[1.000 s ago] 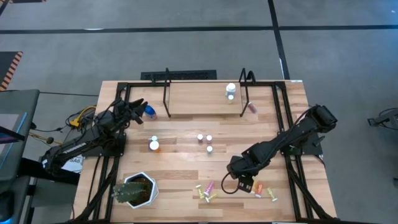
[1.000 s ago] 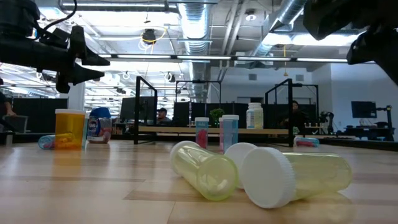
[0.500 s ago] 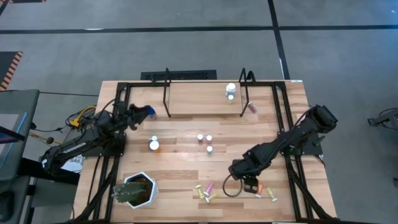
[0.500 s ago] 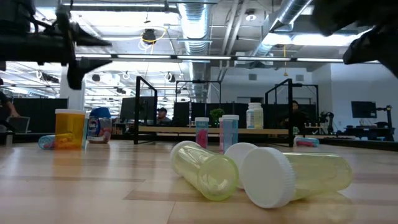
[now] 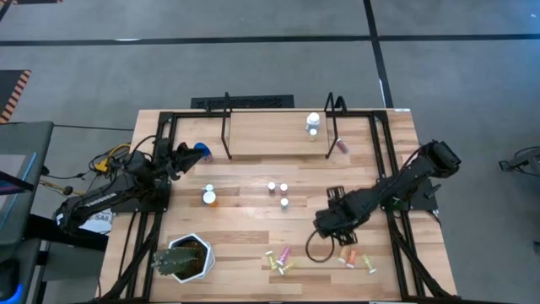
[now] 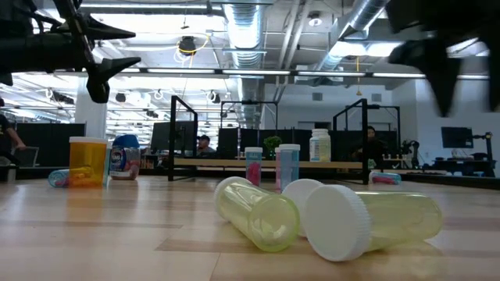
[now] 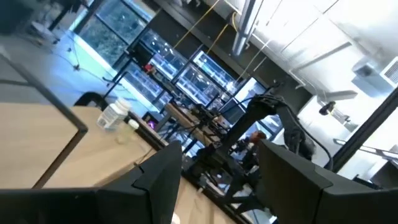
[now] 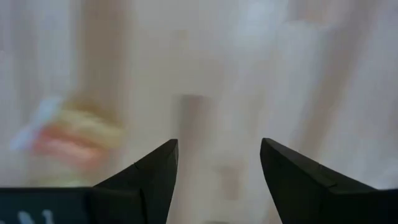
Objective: Pick and place medicine bottles onto shelf by color
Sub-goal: Put the blue pill bottle on the shelf
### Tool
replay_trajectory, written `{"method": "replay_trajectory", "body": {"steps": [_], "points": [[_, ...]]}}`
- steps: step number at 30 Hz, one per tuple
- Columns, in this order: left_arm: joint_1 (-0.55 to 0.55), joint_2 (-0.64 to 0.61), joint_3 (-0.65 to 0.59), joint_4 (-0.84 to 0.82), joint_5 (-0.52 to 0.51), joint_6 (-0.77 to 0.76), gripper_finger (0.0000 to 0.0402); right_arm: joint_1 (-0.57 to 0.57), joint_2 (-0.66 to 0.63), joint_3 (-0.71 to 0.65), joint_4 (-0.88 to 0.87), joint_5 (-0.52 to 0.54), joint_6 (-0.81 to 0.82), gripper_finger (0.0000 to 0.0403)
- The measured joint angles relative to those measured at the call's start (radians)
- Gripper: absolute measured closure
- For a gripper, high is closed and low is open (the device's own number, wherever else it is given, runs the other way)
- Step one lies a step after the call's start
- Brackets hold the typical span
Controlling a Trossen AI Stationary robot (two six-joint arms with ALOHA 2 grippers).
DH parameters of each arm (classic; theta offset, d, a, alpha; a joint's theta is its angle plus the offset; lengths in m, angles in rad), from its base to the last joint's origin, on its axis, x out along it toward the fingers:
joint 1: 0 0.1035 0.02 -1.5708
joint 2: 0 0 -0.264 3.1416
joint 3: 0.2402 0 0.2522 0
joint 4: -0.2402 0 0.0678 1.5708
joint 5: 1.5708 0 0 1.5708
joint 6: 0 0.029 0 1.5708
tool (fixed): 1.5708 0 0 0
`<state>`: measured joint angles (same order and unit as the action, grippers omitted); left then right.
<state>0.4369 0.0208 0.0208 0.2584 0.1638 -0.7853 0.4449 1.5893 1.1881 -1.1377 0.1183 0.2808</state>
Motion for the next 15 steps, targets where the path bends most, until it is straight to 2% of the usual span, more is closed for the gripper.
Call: {"method": "replay_trajectory", "body": {"steps": [9, 15], "points": [[-0.144, 0.0, 0.001, 0.05, -0.122, 0.033, 0.0203, -0.226, 0.003, 0.0, 0.206, 0.011, -0.297, 0.0153], [-0.175, -0.001, 0.001, 0.051, -0.128, 0.055, 0.0203, -0.344, 0.003, 0.0, 0.373, -0.004, -0.386, 0.0153]]}}
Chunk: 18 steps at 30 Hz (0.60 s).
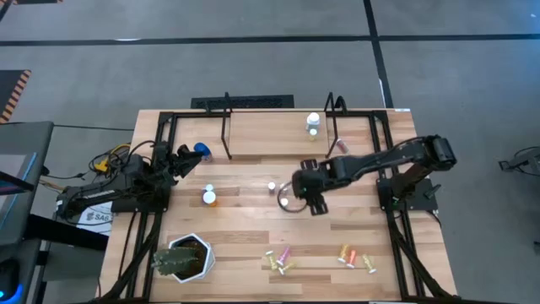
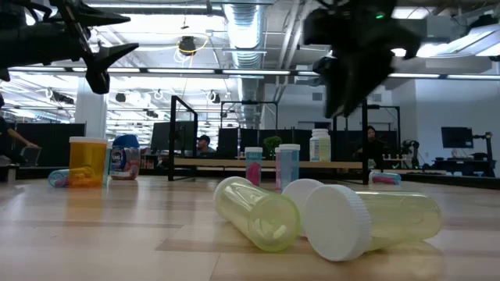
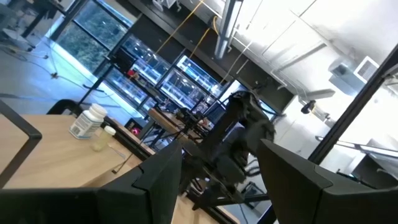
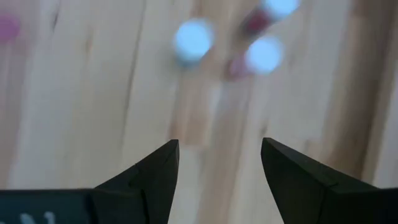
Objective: Pick and place medicine bottles onto shelf by color
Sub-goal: Put the blue pill bottle on the shelf
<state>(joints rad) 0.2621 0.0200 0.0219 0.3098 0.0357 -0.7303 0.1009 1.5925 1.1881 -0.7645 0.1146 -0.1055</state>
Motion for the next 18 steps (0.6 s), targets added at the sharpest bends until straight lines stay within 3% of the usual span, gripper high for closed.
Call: {"method": "replay_trajectory", "body": {"steps": [7, 18], "points": [[0.0, 0.0, 0.0, 0.0, 0.039, -0.023, 0.0203, -0.028, 0.02, 0.002, 0.179, -0.065, 0.03, 0.0153], [0.0, -0.001, 0.0, 0.004, 0.079, -0.011, 0.0203, 0.009, 0.163, 0.04, 0.217, -0.14, 0.098, 0.0153]]}}
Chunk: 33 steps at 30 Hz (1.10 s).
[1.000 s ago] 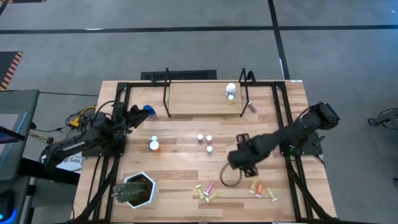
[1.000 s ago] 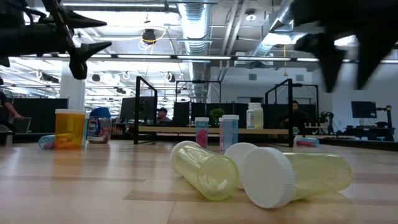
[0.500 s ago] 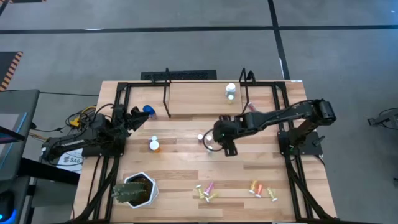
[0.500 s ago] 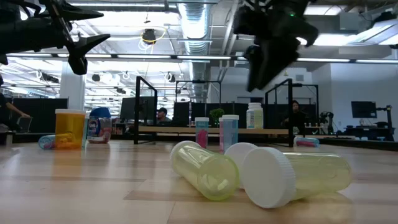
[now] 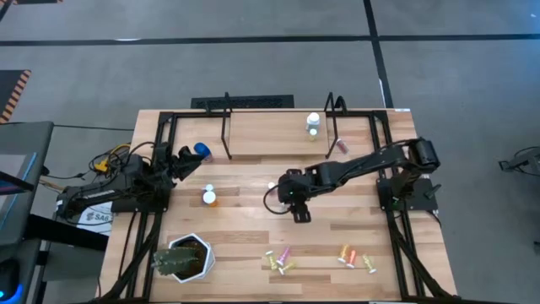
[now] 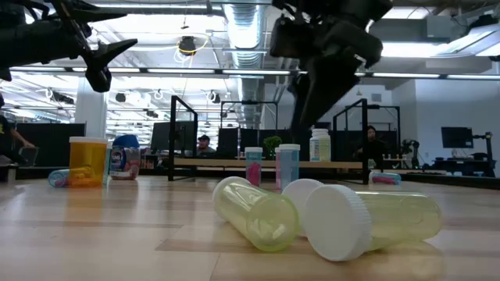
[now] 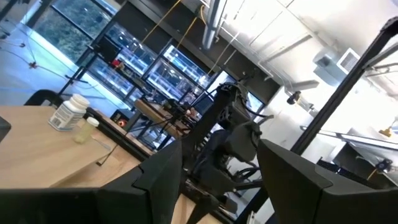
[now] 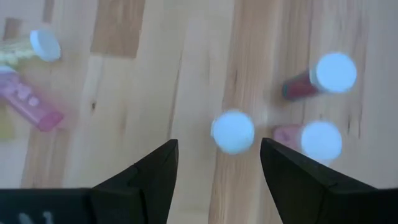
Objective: Pick and place medicine bottles onto shelf by color
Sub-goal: Put the blue pill bottle on the shelf
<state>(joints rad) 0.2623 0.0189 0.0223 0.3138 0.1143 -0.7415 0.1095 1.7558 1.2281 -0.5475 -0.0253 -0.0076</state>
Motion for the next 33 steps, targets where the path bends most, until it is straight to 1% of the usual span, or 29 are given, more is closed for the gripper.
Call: {"method": "replay_trajectory", "body": {"steps": [7, 12, 15, 19, 27, 30, 33], "points": [[0.0, 0.0, 0.0, 0.0, 0.04, 0.011, 0.0203, 0.0, 0.085, 0.025, 0.01, 0.0, -0.016, 0.0153], [0.0, 0.0, 0.0, 0.0, 0.04, 0.011, 0.0203, 0.0, 0.1, 0.024, 0.016, 0.001, -0.017, 0.0154], [0.0, 0.0, 0.0, 0.0, 0.04, 0.011, 0.0203, 0.0, 0.1, 0.024, 0.017, 0.001, -0.019, 0.0162], [0.0, 0.0, 0.0, -0.001, 0.039, 0.011, 0.0203, 0.0, 0.1, 0.024, 0.017, 0.001, -0.019, 0.0193], [0.0, 0.0, 0.0, -0.001, 0.038, 0.012, 0.0203, 0.0, 0.1, 0.024, 0.018, 0.001, -0.019, 0.0284], [0.0, 0.0, 0.0, -0.001, 0.038, 0.012, 0.0203, 0.0, 0.096, 0.024, 0.015, 0.0, -0.007, 0.0293], [0.0, 0.0, 0.0, -0.001, 0.037, 0.012, 0.0203, -0.003, 0.077, 0.024, -0.01, -0.008, 0.009, 0.0283]]}}
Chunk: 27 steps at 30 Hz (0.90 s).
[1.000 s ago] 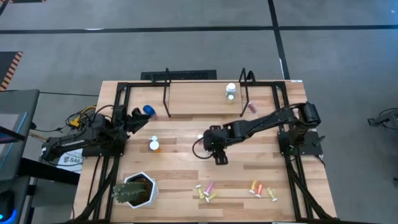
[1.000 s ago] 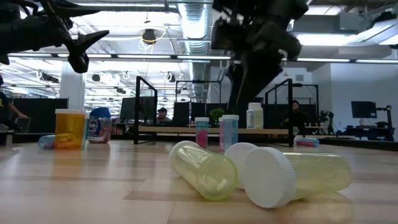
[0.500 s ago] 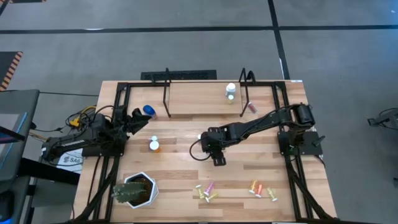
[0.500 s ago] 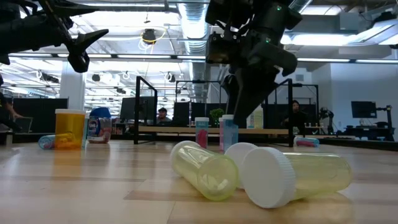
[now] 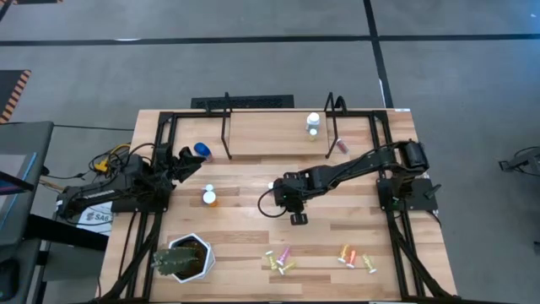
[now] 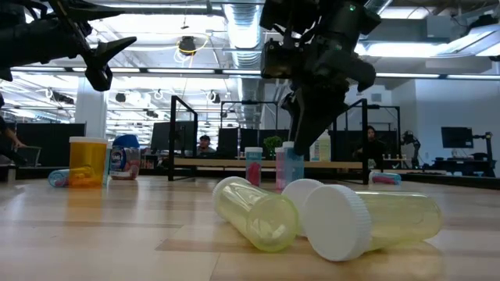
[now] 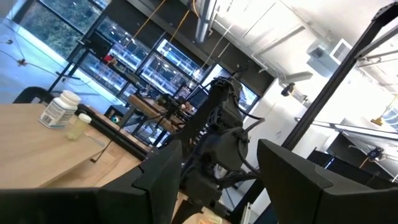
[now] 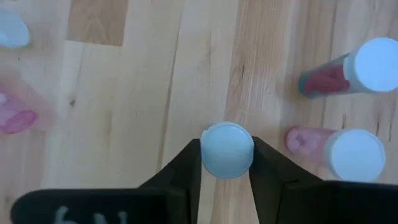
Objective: Pick and place medicine bottles onto shelf by color
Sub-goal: Put the blue pill bottle on the shelf
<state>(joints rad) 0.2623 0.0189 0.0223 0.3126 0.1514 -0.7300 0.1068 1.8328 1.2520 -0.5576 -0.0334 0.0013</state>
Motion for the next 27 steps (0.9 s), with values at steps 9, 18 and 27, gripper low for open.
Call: {"method": "replay_trajectory", "body": {"steps": [9, 18, 27], "points": [[0.0, 0.0, 0.0, 0.0, -0.051, 0.001, 0.0203, -0.072, -0.172, 0.0, -0.093, 0.011, 0.025, 0.0257], [0.0, 0.0, 0.0, 0.0, -0.125, -0.001, 0.0203, -0.341, -0.226, 0.0, -0.101, 0.041, 0.062, 0.0264], [0.0, 0.0, 0.0, 0.0, -0.227, -0.013, 0.0203, -0.552, -0.224, 0.049, -0.139, 0.037, 0.008, 0.0253]]}}
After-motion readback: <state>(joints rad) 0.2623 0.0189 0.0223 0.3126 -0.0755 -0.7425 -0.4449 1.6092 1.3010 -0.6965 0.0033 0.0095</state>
